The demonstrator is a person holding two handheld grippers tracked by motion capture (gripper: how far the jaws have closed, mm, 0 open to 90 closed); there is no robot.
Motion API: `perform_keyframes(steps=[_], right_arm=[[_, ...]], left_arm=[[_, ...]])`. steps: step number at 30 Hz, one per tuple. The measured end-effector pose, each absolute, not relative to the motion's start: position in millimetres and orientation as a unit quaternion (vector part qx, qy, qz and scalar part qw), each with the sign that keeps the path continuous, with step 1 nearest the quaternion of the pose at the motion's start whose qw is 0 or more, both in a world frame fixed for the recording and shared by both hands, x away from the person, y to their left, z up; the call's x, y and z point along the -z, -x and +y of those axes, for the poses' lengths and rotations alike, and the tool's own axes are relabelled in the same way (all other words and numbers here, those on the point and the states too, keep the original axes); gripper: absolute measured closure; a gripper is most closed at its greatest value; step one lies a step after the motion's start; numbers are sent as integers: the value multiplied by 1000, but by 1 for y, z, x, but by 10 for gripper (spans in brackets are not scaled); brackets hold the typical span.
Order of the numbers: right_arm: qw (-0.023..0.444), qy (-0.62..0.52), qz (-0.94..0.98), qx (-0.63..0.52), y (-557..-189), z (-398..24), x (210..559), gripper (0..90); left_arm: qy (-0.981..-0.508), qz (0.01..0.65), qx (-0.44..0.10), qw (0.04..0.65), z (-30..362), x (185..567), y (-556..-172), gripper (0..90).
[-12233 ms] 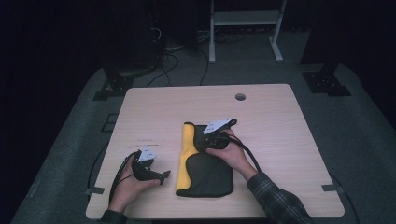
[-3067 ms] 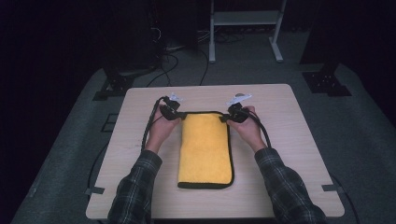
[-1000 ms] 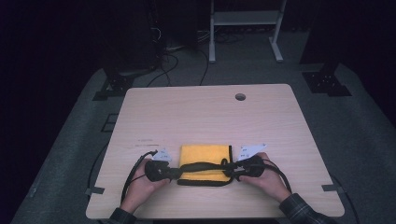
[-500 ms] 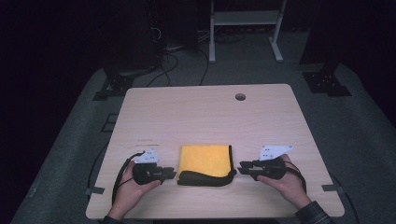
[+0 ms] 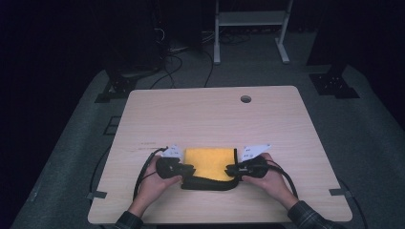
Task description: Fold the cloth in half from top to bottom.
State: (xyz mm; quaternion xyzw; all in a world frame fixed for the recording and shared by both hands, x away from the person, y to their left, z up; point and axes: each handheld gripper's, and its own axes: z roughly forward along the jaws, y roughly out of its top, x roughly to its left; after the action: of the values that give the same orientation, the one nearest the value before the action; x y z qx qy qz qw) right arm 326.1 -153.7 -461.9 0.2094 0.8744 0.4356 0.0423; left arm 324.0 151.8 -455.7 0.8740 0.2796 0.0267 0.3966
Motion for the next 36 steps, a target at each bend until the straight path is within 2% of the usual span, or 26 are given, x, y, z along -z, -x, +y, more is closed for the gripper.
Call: perform_keyframes(steps=[8, 10, 16, 19, 22, 27, 36], right_arm=[[43, -188, 891, -412, -311, -148, 473, 765], [43, -188, 890, -414, -312, -149, 473, 750], [52, -212, 878, -426, -314, -158, 468, 514], [67, -236, 868, -431, -319, -167, 466, 405], [88, -252, 859, -436, -322, -178, 463, 357], [122, -293, 844, -433, -325, -200, 459, 325], [153, -350, 821, -424, -324, -238, 459, 244]], left_arm=[[-878, 274, -32, 392, 154, 463, -306, 727], [-879, 271, -37, 390, 154, 460, -306, 663], [-863, 280, -62, 416, 164, 454, -305, 411], [-856, 293, -81, 419, 172, 452, -308, 335], [-850, 305, -99, 418, 180, 451, -310, 271], [-845, 326, -118, 407, 197, 452, -313, 185], [-829, 376, -146, 387, 237, 456, -313, 119]])
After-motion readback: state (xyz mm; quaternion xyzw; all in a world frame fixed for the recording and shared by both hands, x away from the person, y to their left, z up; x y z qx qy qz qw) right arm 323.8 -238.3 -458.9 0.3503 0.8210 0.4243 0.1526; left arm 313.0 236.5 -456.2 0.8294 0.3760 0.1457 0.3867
